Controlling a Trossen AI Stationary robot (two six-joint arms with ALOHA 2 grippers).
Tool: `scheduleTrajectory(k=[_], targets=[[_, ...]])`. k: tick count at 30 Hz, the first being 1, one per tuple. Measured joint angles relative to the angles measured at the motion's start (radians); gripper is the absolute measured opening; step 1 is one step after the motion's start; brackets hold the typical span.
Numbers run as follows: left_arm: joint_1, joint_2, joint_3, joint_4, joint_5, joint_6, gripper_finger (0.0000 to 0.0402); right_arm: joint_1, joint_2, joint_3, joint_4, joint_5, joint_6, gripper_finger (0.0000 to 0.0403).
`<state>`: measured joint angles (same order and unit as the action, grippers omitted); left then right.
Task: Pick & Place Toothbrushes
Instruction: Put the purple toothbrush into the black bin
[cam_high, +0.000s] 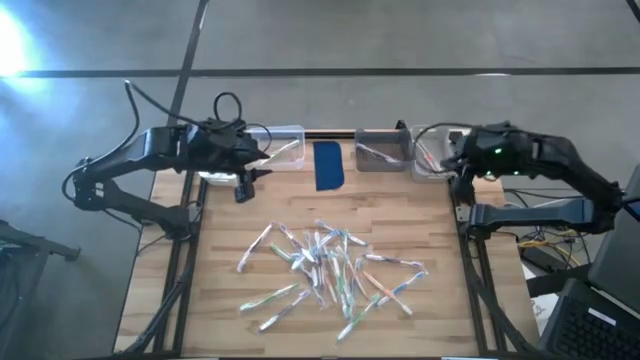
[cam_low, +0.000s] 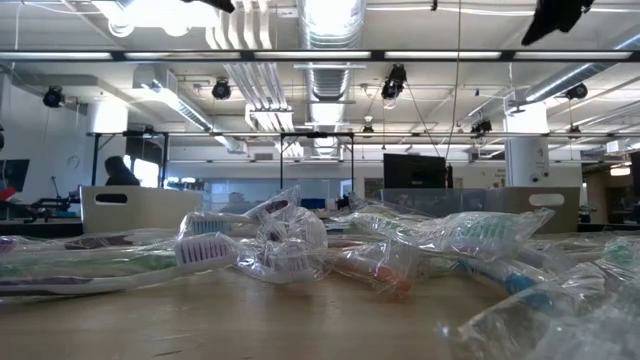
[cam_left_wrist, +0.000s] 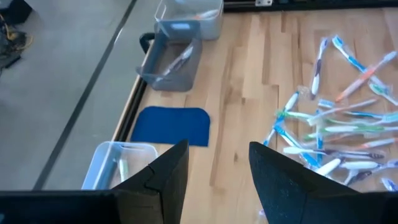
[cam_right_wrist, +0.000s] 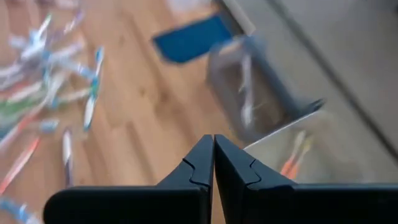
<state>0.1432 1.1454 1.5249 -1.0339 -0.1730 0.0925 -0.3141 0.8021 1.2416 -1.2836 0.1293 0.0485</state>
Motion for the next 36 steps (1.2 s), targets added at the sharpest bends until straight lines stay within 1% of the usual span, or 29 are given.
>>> scheduleTrajectory(k=[3,7,11,14,19,23,26,28,32,36], targets=[[0.000,0.000,0.000,-0.024,0.000,0.002,0.0174,0.000,-0.016,-0.091,0.007,-0.033,-0.043,0.0008],[0.000,0.000,-0.002,-0.057,-0.004,0.009,0.0174,-0.001,-0.082,-0.187,0.008,-0.031,-0.051,0.0008],[0.000,0.000,-0.002,-0.061,-0.006,0.006,0.0174,0.000,-0.193,-0.269,0.023,-0.033,-0.064,0.0008],[0.001,0.000,-0.002,-0.061,-0.008,0.005,0.0174,0.000,-0.298,-0.318,0.069,-0.031,-0.082,0.0008],[0.001,0.000,-0.002,-0.060,-0.008,0.006,0.0174,0.000,-0.471,-0.373,0.123,-0.031,-0.084,0.0008],[0.001,0.000,-0.002,-0.059,-0.008,0.007,0.0174,0.000,-0.594,-0.411,0.139,0.009,-0.083,0.0008],[0.001,0.000,-0.002,-0.059,-0.010,0.007,0.0174,0.000,-0.672,-0.440,0.135,0.056,-0.133,0.0008],[0.001,0.000,-0.002,-0.059,-0.011,0.007,0.0174,0.000,-0.721,-0.454,0.133,0.062,-0.174,0.0008],[0.001,0.000,-0.005,-0.058,-0.011,-0.012,0.0174,0.000,-0.796,-0.467,0.136,0.056,-0.188,0.0008],[0.000,0.000,-0.009,-0.063,-0.011,-0.022,0.0174,0.000,-0.794,-0.455,0.138,0.057,-0.187,0.0008]])
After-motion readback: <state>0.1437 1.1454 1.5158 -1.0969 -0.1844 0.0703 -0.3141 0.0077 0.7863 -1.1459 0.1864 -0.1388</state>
